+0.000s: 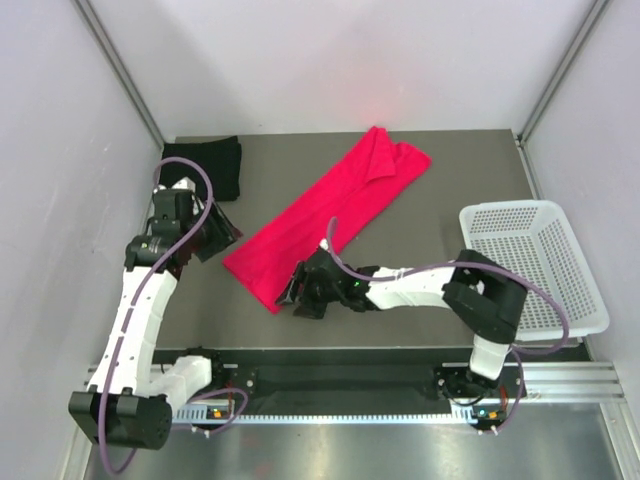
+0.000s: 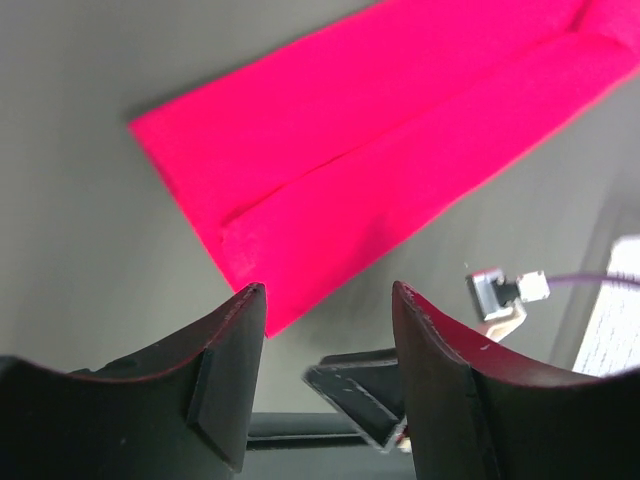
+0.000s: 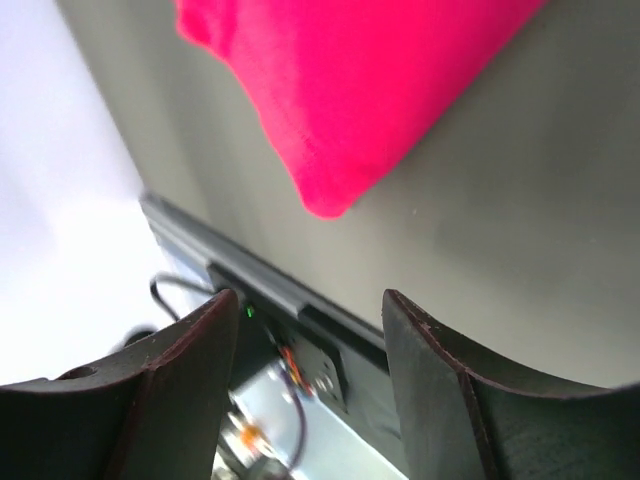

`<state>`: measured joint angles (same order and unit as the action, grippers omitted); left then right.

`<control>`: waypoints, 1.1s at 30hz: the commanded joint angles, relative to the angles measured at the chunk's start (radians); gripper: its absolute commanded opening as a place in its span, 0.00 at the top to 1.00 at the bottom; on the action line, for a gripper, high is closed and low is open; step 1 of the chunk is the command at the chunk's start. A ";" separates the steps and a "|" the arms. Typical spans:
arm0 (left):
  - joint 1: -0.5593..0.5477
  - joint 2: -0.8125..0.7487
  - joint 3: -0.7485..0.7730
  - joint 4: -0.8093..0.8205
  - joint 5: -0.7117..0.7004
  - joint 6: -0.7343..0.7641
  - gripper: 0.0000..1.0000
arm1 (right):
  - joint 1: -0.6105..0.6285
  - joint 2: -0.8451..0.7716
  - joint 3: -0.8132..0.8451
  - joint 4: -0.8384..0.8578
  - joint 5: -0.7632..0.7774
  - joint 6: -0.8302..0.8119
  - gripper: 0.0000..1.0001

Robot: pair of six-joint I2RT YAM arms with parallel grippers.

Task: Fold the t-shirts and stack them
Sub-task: Fold the tshirt

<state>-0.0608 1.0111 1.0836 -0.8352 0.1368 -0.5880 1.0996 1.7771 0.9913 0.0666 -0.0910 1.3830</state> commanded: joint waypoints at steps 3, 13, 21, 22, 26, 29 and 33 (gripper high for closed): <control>-0.016 0.018 0.051 -0.090 -0.162 -0.156 0.40 | 0.054 0.065 0.084 -0.001 0.158 0.208 0.41; -0.089 0.060 0.162 -0.153 -0.284 -0.200 0.38 | 0.106 0.182 0.159 -0.063 0.255 0.363 0.53; -0.123 0.055 0.199 -0.180 -0.352 -0.188 0.37 | 0.132 0.209 0.176 -0.137 0.297 0.433 0.58; -0.125 0.055 0.199 -0.180 -0.350 -0.188 0.37 | 0.132 0.214 0.178 -0.139 0.298 0.433 0.58; -0.128 0.041 0.191 -0.180 -0.353 -0.182 0.37 | 0.132 0.225 0.170 -0.154 0.312 0.439 0.58; -0.129 0.037 0.182 -0.179 -0.355 -0.179 0.37 | 0.115 0.226 0.149 -0.148 0.309 0.427 0.58; -0.131 0.035 0.180 -0.180 -0.355 -0.174 0.37 | 0.103 0.232 0.144 -0.159 0.309 0.398 0.58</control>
<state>-0.1864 1.0695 1.2461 -1.0054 -0.2001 -0.7746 1.2133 1.9774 1.1473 -0.0334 0.1715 1.8069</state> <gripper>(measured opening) 0.626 0.419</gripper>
